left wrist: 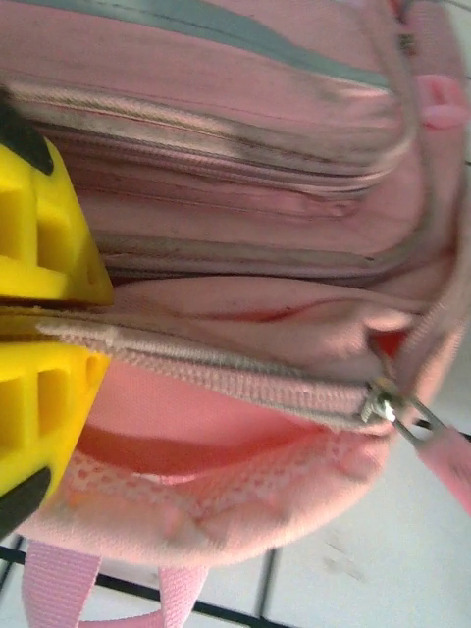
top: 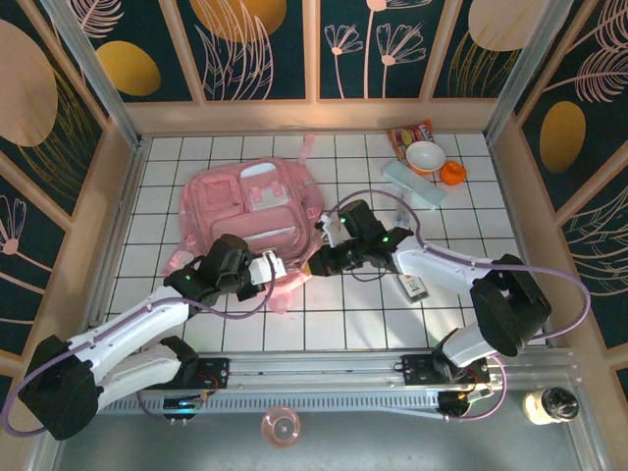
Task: Pack books, pencil case, and school supplies into a backpack
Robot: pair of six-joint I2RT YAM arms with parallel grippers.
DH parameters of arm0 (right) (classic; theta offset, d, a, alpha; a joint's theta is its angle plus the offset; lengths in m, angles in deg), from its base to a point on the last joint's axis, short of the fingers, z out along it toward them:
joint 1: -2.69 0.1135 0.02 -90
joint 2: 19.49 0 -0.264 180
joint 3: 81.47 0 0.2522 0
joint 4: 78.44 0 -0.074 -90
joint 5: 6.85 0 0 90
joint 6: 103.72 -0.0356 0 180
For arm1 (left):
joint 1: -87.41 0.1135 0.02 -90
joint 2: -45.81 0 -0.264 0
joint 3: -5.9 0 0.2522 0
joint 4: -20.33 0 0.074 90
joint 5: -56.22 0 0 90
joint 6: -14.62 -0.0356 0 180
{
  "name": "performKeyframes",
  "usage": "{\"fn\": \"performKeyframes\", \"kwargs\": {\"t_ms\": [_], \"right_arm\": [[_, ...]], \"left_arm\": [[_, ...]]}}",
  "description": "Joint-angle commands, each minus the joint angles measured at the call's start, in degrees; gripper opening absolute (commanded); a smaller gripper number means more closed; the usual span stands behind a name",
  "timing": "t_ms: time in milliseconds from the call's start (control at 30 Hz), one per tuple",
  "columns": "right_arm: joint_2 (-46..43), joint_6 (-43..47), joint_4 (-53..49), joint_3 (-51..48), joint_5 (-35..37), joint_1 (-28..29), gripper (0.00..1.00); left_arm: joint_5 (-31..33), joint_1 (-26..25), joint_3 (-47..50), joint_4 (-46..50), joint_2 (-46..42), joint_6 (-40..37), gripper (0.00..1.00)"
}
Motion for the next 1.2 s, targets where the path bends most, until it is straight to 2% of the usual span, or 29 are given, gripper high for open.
{"fn": "performKeyframes", "kwargs": {"t_ms": [0,67,133,233,333,467,500,533,567,600,733,867,967,1167], "right_arm": [[0.0,-5.0,2.6,-1.8,0.1,1.7,0.00],[0.2,-4.6,2.4,-1.6,0.1,1.7,0.00],[0.7,-3.4,0.7,-1.1,0.5,1.8,0.00],[1.1,-2.9,-0.1,-1.2,0.5,1.7,0.00],[1.1,-2.1,-0.6,-1.2,0.5,1.8,0.00],[1.5,-0.9,-1.2,-1.1,1.1,1.7,0.00],[1.7,-0.8,-1.1,-1.2,1.2,1.8,0.00],[2.0,-0.7,-0.9,-1.3,1.2,1.7,0.00],[2.2,-0.6,-0.8,-1.5,1.2,1.7,0.00],[2.5,-0.4,-0.7,-1.6,1.2,1.7,0.00],[2.8,1.2,0.7,-2.3,2.2,1.8,0.00],[2.7,2.5,2.6,-3.9,2.8,2.2,0.00],[3.0,3.1,3.5,-4.3,2.7,2.5,0.06],[3.9,3.2,5.1,-3.8,2.6,2.8,0.12]], "left_arm": [[6.4,1.8,-3.4,6.8,0.2,-0.6,0.41],[-1.7,1.8,-6.0,7.6,1.0,-0.2,0.60],[-8.8,1.7,-7.4,5.5,2.3,1.4,0.71],[-12.5,0.9,-7.1,1.9,5.3,2.3,0.76],[-9.8,-0.8,-6.5,0.6,10.3,1.6,0.78],[-5.9,-1.1,-5.7,-1.5,15.5,3.2,0.71],[-5.8,-1.1,-5.3,-2.5,15.8,3.7,0.65],[-5.8,-1.1,-4.9,-3.1,15.8,4.1,0.53],[-6.2,-1.1,-4.6,-4.0,15.5,4.7,0.37],[-7.5,-1.1,-4.3,-4.9,14.7,5.3,0.28],[-14.4,-1.1,-3.1,-9.3,11.4,8.0,0.08],[-17.2,-1.1,-2.0,-12.4,9.1,10.7,0.03],[-17.7,-1.1,-1.9,-12.5,8.5,11.0,0.02],[-18.9,-1.1,-2.7,-12.6,8.5,11.5,0.02]]}}
